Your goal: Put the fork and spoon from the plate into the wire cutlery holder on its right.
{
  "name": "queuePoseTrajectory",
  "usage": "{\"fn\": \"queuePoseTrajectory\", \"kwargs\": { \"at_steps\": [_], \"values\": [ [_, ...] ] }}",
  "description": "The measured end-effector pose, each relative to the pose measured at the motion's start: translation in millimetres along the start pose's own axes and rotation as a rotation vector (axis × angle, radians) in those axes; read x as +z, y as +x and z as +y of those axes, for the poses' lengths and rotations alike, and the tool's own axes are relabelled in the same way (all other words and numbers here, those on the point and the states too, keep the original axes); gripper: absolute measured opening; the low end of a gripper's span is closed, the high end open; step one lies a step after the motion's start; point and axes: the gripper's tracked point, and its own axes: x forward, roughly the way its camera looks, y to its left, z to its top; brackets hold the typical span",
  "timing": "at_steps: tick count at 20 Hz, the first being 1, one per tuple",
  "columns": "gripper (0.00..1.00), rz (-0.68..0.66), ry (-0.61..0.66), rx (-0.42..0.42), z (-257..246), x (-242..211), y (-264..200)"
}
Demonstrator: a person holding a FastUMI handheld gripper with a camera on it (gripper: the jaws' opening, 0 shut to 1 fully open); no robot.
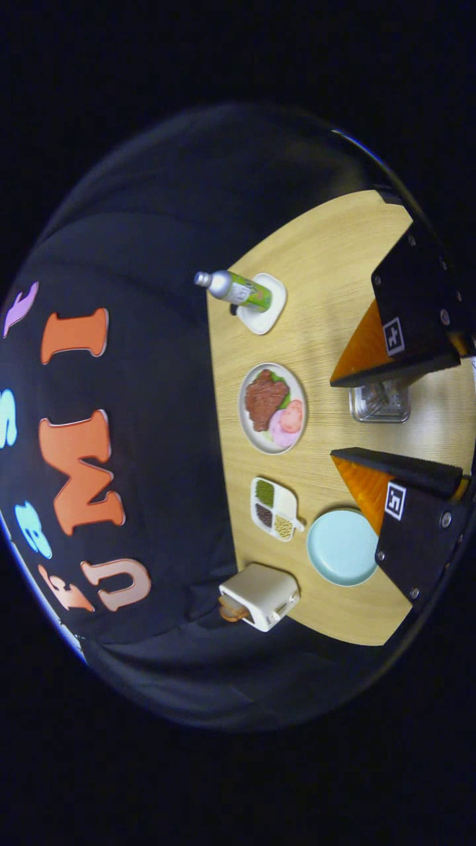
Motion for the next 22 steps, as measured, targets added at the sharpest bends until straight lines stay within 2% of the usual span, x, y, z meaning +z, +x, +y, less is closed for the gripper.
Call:
{"fn": "queuePoseTrajectory", "kwargs": {
  "at_steps": [4, 8, 12, 15, 19, 22],
  "values": [
    [0.76, -0.224, -0.047, -0.004, 5.8, 62.9, -29.5],
    [0.86, -0.409, -0.069, -0.012, 17.7, 113.7, -57.5],
    [0.91, -0.620, -0.091, -0.051, 20.4, 162.4, -91.7],
    [0.93, -0.718, -0.079, -0.062, 22.6, 185.9, -113.6],
    [0.93, -0.810, -0.083, -0.077, 28.0, 208.3, -140.5],
    [0.94, -0.839, -0.074, -0.053, 39.5, 215.5, -148.0]
  ]
}}
